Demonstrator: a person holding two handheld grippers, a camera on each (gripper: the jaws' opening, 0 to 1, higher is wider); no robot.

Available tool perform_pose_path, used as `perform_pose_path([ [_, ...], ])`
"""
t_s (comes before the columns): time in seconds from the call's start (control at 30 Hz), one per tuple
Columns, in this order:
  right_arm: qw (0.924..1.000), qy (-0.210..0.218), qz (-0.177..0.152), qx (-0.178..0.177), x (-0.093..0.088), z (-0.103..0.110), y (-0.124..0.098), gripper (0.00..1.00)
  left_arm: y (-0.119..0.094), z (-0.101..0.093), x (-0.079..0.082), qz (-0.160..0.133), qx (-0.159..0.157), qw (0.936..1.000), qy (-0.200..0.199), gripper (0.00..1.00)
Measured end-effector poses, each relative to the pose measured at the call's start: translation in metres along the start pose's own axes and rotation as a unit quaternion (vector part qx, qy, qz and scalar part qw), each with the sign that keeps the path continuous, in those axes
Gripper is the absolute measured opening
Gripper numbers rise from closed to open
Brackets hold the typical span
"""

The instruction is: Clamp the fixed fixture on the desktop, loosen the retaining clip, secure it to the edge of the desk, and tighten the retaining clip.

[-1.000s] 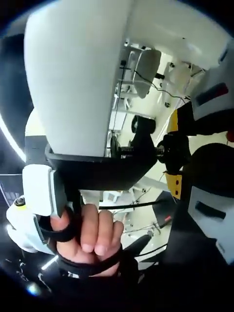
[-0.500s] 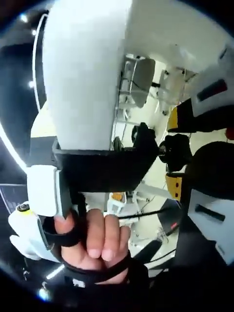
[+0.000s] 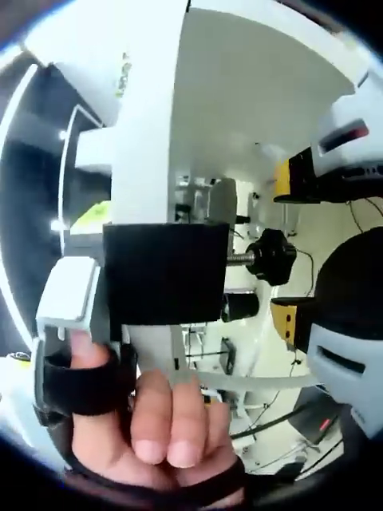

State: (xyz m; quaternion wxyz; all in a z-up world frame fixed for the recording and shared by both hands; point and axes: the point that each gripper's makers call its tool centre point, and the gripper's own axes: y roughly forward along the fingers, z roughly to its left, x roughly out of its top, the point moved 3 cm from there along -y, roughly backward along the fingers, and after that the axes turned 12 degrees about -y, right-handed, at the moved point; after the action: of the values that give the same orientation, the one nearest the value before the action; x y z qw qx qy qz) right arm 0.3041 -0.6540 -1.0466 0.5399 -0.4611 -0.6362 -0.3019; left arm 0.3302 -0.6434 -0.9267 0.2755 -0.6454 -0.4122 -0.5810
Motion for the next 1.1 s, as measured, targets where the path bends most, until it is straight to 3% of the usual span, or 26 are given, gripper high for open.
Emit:
perform_pose_path([
  [0.3, 0.9996, -0.012, 0.011, -0.021, -0.001, -0.003, 0.009, 0.42, -0.001, 0.000, 0.001, -0.001, -0.004, 1.0000, 0.001, 0.01],
  [0.47, 0.9996, -0.005, 0.018, -0.022, -0.003, -0.003, 0.011, 0.27, 0.000, 0.000, 0.001, -0.001, -0.004, 1.0000, 0.002, 0.01],
  [0.73, 0.9998, -0.002, 0.012, -0.013, -0.003, -0.001, 0.011, 0.26, 0.000, 0.000, 0.001, 0.000, -0.003, 1.0000, 0.001, 0.01],
  [0.83, 0.9999, 0.002, 0.008, 0.014, -0.003, 0.001, 0.012, 0.25, 0.000, 0.001, 0.001, 0.001, -0.003, 1.0000, 0.000, 0.01],
  [0.97, 0.9964, -0.029, -0.005, 0.080, -0.003, 0.000, 0.014, 0.25, 0.000, 0.001, 0.000, 0.002, -0.002, 1.0000, -0.002, 0.01],
  [1.1, 0.9918, -0.044, -0.011, 0.120, -0.002, 0.000, 0.016, 0.25, 0.000, 0.002, 0.000, 0.002, 0.003, 1.0000, -0.002, 0.01],
])
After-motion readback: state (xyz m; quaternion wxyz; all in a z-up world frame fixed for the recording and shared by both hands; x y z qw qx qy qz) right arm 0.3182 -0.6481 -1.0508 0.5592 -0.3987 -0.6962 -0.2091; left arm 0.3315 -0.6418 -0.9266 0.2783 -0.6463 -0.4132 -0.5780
